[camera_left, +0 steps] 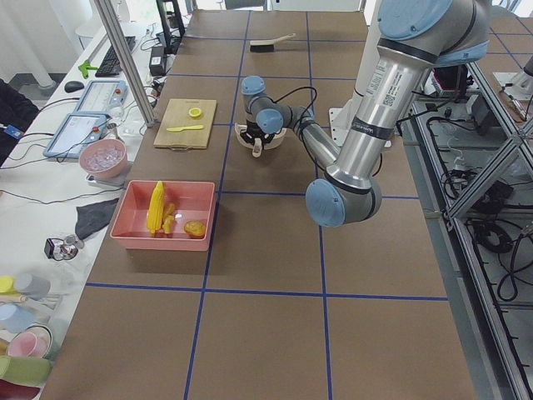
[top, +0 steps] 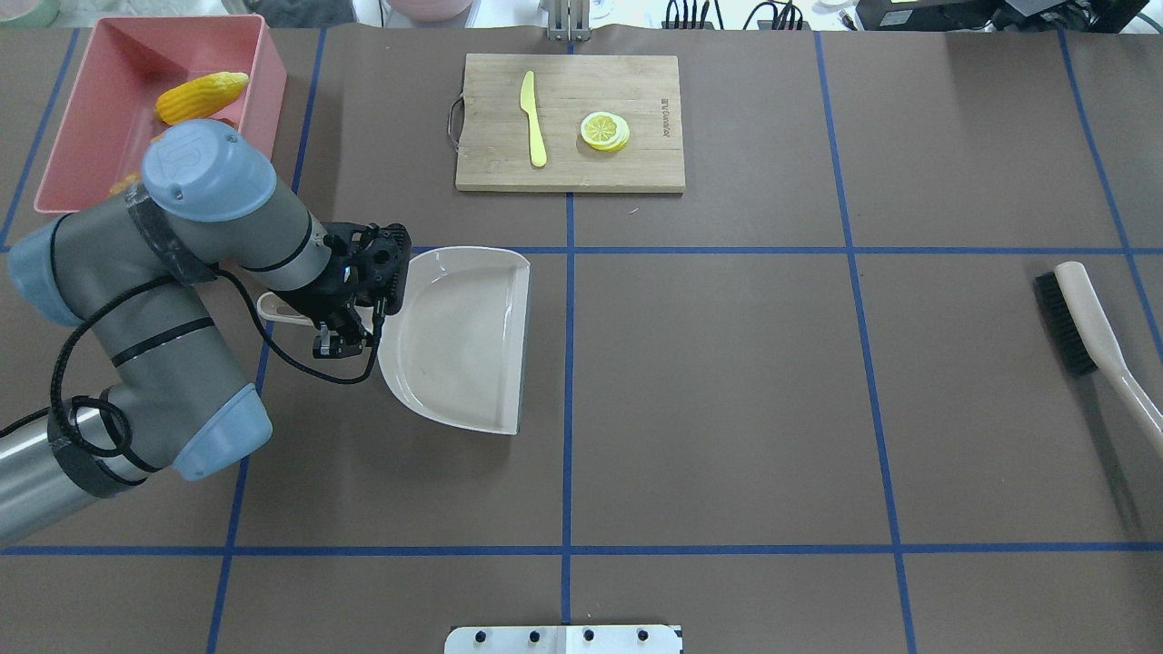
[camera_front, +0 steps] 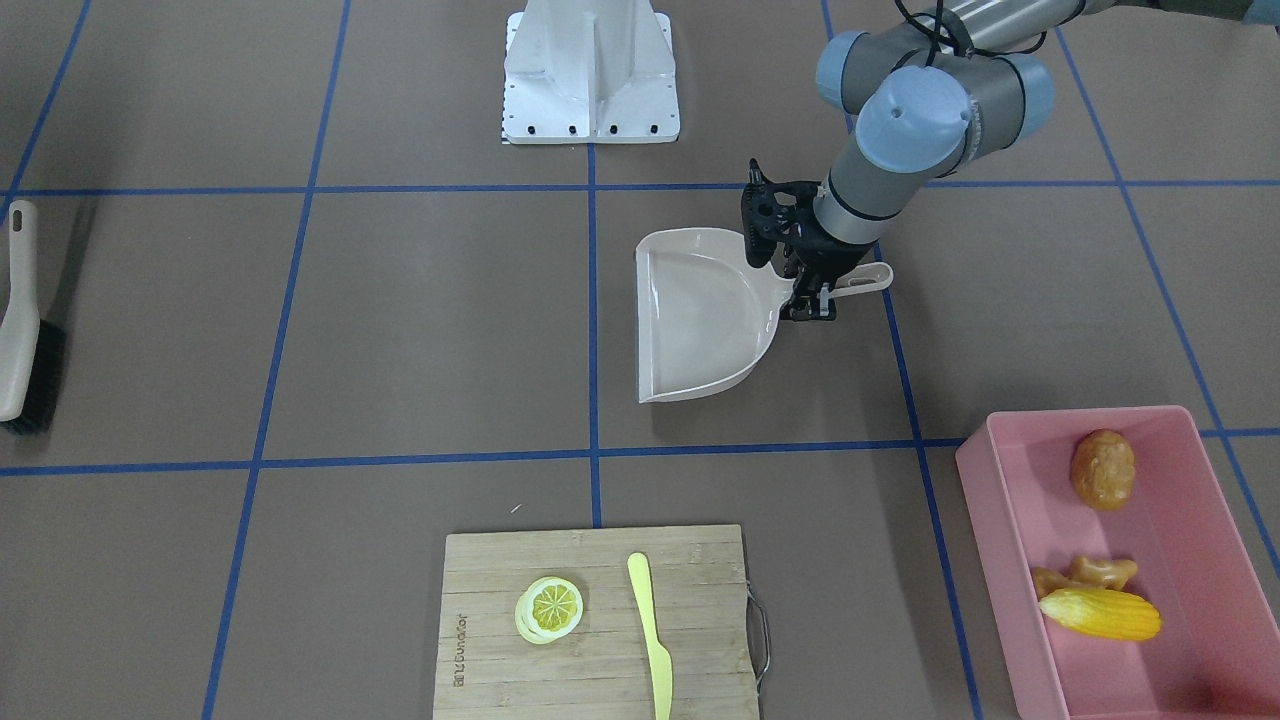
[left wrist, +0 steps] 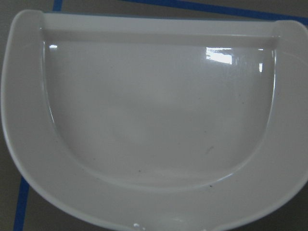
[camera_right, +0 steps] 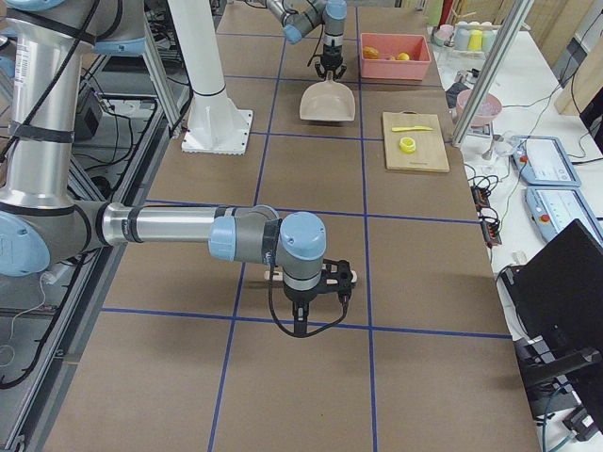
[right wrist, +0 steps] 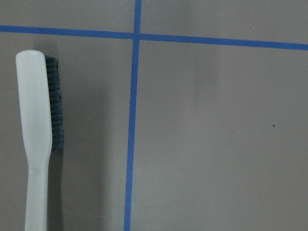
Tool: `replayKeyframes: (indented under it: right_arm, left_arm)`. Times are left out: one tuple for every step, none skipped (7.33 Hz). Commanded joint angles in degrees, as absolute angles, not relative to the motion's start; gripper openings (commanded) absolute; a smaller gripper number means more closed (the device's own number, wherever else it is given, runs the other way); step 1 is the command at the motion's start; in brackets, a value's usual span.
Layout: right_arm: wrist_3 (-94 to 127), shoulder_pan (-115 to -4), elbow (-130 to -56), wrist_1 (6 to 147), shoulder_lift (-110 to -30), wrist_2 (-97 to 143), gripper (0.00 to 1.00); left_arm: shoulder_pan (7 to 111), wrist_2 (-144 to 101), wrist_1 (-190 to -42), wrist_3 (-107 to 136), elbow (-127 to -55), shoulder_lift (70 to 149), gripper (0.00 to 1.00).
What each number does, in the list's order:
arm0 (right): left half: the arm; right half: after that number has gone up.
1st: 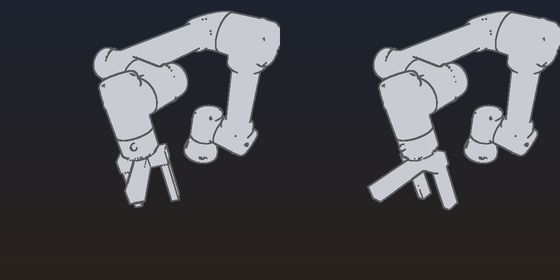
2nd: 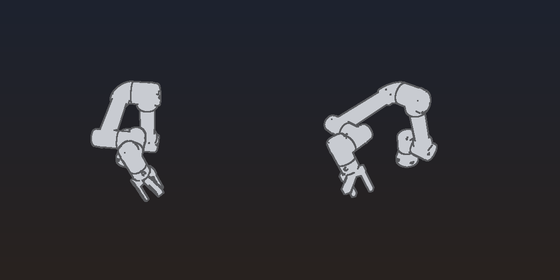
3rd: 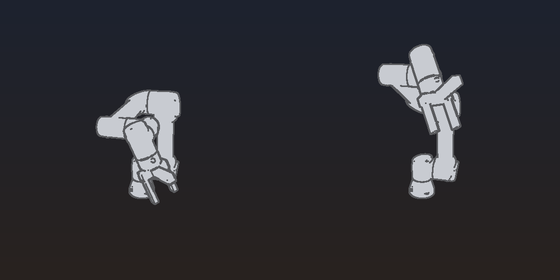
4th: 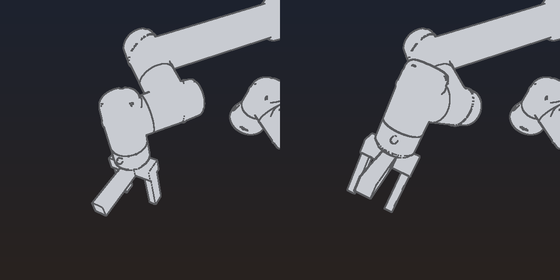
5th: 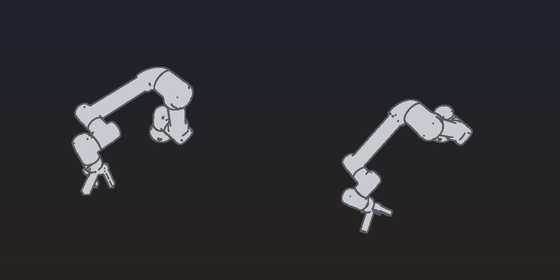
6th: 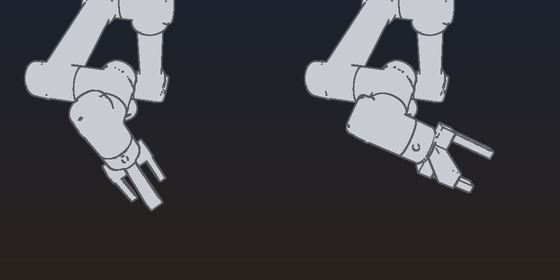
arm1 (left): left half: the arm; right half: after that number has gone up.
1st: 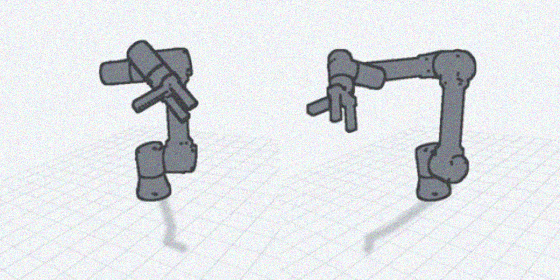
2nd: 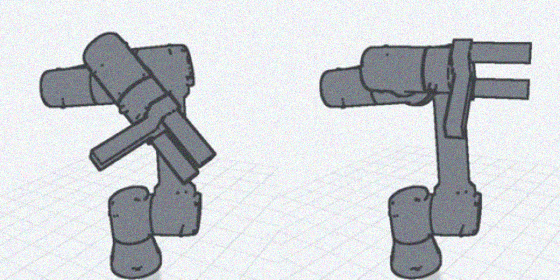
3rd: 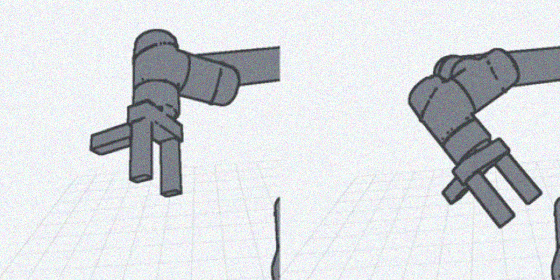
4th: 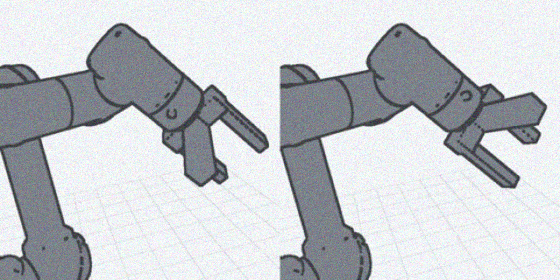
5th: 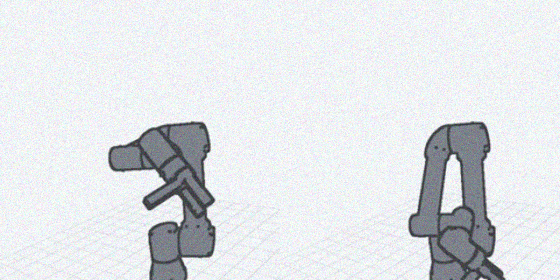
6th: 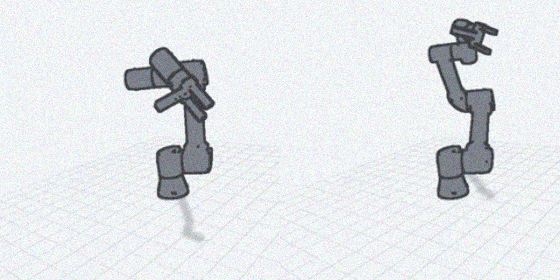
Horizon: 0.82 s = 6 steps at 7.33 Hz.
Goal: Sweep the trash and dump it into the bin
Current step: 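Bring the empty dustpan back down toward the table center, then lower the dustpan onto the table with the left gripper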
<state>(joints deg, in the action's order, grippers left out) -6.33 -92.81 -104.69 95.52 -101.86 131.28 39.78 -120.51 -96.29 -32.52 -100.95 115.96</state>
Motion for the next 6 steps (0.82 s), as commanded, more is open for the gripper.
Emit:
replayKeyframes:
  right_arm:
    - [-6.3,-92.8,-104.6,95.5,-101.9,131.2,1.00]
    - [-6.3,-92.8,-104.7,95.5,-101.9,131.2,1.00]
    - [-6.3,-92.8,-104.7,95.5,-101.9,131.3,1.00]
    - [-6.4,-92.8,-104.8,95.5,-101.9,131.3,1.00]
    - [-6.4,-92.8,-104.8,95.5,-101.9,131.3,1.00]
    - [-6.4,-92.8,-104.8,95.5,-101.9,131.3,1.00]
  left_arm:
    - [39.6,-121.8,-96.1,-42.5,-98.5,116.6,0.00]
    - [39.5,-124.3,-96.0,-41.8,-97.1,116.6,0.00]
    - [39.5,-124.6,-95.9,-40.5,-96.9,117.0,0.00]
    - [39.6,-124.7,-96.0,-35.6,-97.4,117.0,0.00]
    - [39.6,-124.7,-96.2,-34.1,-97.6,117.1,0.00]
    - [39.9,-124.8,-96.7,-32.4,-97.6,117.1,0.00]
